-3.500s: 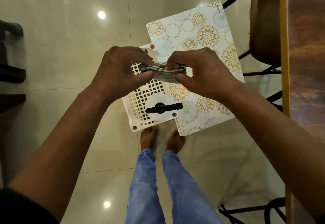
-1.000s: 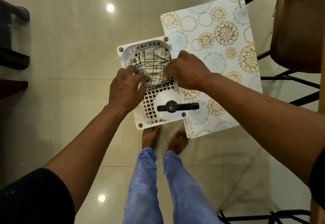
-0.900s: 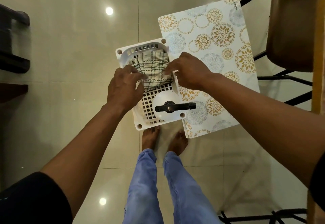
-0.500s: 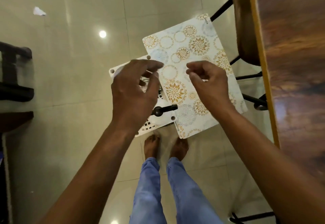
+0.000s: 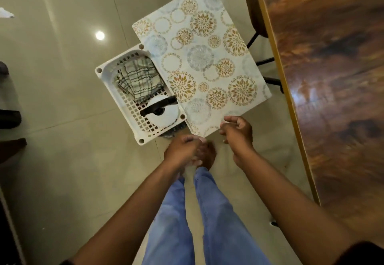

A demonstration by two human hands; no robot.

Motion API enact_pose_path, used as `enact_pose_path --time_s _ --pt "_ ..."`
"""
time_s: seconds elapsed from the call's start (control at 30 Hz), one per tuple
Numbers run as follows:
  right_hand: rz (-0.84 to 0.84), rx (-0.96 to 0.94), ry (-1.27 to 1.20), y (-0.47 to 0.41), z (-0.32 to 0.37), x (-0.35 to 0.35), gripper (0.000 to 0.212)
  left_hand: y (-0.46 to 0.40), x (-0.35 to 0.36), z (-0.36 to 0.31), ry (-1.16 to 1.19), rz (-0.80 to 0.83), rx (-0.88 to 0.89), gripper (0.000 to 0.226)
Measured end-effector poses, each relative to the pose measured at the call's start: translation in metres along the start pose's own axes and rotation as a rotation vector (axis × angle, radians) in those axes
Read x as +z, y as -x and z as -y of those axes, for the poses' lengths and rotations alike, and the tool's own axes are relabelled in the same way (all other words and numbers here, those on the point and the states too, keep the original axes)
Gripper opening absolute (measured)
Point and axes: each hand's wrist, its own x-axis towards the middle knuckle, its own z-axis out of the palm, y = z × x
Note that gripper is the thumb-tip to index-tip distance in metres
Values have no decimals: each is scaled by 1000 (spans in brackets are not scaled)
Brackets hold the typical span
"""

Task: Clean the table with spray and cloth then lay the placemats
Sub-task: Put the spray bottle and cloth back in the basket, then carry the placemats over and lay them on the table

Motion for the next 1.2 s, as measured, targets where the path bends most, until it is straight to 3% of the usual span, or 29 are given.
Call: enact_pose_path --time_s 0.07,0.17,0.3,0.4,0.47,0.57,0.67,0.73,0.83,1.0,1.13,1.2 --pt "-45 115 -41 -14 -11 5 29 -21 0 15 63 -25 -166 20" --pt "-20 334 -210 -36 -21 13 44 -50 4 30 116 -104 -234 32" --pt "79 421 -485 -58 -23 23 36 -77 14 24 182 -219 -145 32" --pt "96 440 -699 -72 -25 35 38 -94 22 21 213 -254 -54 48" --pt "110 455 -775 -80 -28 42 47 -99 26 18 240 -289 -16 37" --pt "109 452 -792 -84 -32 45 50 -104 32 19 290 -341 -12 32" --pt "87 420 -829 -86 -36 43 36 -111 38 26 329 -343 13 57" --pt "94 416 -835 -90 -41 42 33 -113 40 27 301 -355 4 62" --pt "102 407 -829 -92 -44 39 26 -109 42 22 275 -335 1 40" --pt "27 424 -791 -93 -42 31 27 -128 44 36 143 -350 109 42" --pt "-7 431 -777 -89 -40 23 29 -115 48 25 36 -321 194 15" --pt "-4 416 -790 -85 -38 17 24 -94 50 10 -20 -310 261 18"
